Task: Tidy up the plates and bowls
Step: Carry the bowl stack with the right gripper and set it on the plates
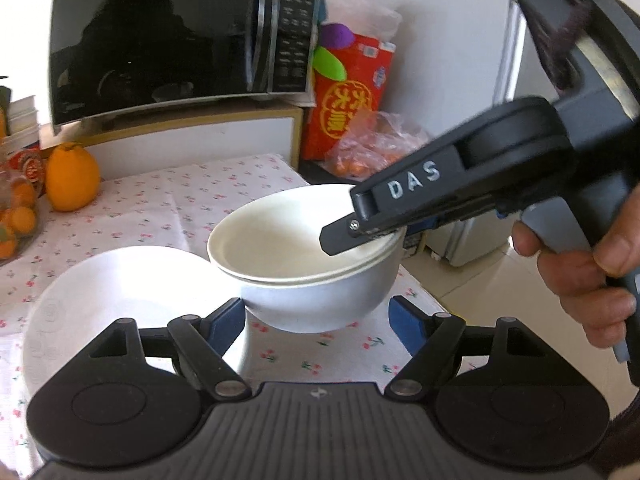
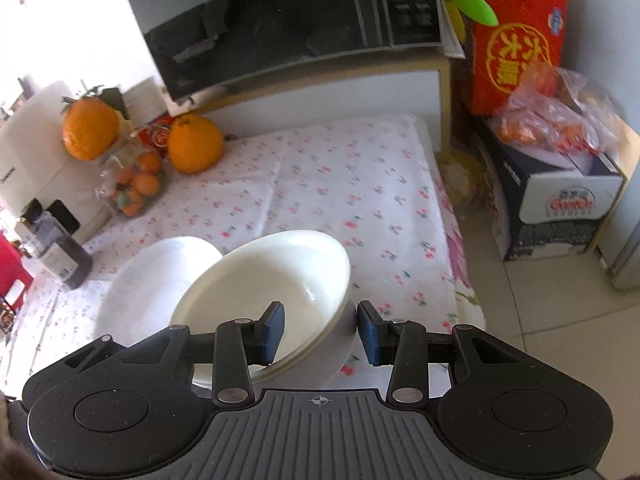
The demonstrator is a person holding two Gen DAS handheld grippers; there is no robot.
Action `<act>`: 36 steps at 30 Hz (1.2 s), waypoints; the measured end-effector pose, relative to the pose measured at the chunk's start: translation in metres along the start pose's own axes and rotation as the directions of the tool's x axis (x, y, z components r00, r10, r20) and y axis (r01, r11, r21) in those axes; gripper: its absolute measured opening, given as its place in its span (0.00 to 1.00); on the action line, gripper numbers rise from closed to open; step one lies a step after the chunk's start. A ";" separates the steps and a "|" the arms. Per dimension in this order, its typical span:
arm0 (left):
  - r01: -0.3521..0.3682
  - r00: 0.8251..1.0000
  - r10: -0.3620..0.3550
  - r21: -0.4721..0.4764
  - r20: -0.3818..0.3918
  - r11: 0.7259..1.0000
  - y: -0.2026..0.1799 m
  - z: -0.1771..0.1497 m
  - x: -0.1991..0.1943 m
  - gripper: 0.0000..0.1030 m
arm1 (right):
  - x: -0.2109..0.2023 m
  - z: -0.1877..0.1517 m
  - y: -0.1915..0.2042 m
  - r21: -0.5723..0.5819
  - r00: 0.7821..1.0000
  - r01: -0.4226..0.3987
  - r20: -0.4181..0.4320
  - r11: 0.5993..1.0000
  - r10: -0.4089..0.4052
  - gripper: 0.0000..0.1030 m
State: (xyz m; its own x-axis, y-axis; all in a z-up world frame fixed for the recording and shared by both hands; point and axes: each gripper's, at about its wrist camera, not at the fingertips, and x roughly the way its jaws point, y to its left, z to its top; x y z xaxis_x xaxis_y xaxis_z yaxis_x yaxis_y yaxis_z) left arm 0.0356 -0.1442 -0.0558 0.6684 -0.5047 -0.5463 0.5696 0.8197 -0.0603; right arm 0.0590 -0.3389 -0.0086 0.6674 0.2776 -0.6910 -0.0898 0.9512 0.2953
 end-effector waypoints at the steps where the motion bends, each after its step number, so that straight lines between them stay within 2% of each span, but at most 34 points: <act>1: -0.005 1.000 0.005 -0.007 0.003 1.000 0.004 0.001 -0.002 0.73 | 0.000 0.001 0.005 -0.008 1.000 -0.008 0.005 1.000 0.008 0.38; 8: -0.039 0.999 0.039 -0.036 -0.001 0.999 0.029 0.001 -0.017 0.73 | 0.007 0.003 0.039 -0.063 0.999 -0.048 0.021 0.997 0.049 0.38; 17: -0.078 0.997 0.077 -0.038 -0.018 0.996 0.061 -0.005 -0.032 0.73 | 0.033 0.001 0.082 -0.135 0.997 -0.076 -0.024 0.988 0.073 0.38; 24: -0.082 0.996 0.081 -0.021 -0.028 0.996 0.081 -0.010 -0.031 0.73 | 0.053 -0.002 0.108 -0.188 0.997 -0.071 -0.054 0.980 0.062 0.38; 36: -0.093 0.994 0.097 0.074 -0.041 0.993 0.093 -0.023 -0.026 0.74 | 0.075 -0.007 0.129 -0.245 0.996 -0.037 -0.086 0.969 0.016 0.38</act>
State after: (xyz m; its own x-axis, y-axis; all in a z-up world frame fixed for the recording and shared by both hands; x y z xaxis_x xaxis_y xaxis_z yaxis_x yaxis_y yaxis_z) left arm 0.0605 -0.0492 -0.0664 0.7000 -0.4115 -0.5837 0.5385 0.8409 0.0529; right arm 0.0918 -0.1948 -0.0269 0.5999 0.3037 -0.7402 -0.2930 0.9443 0.1500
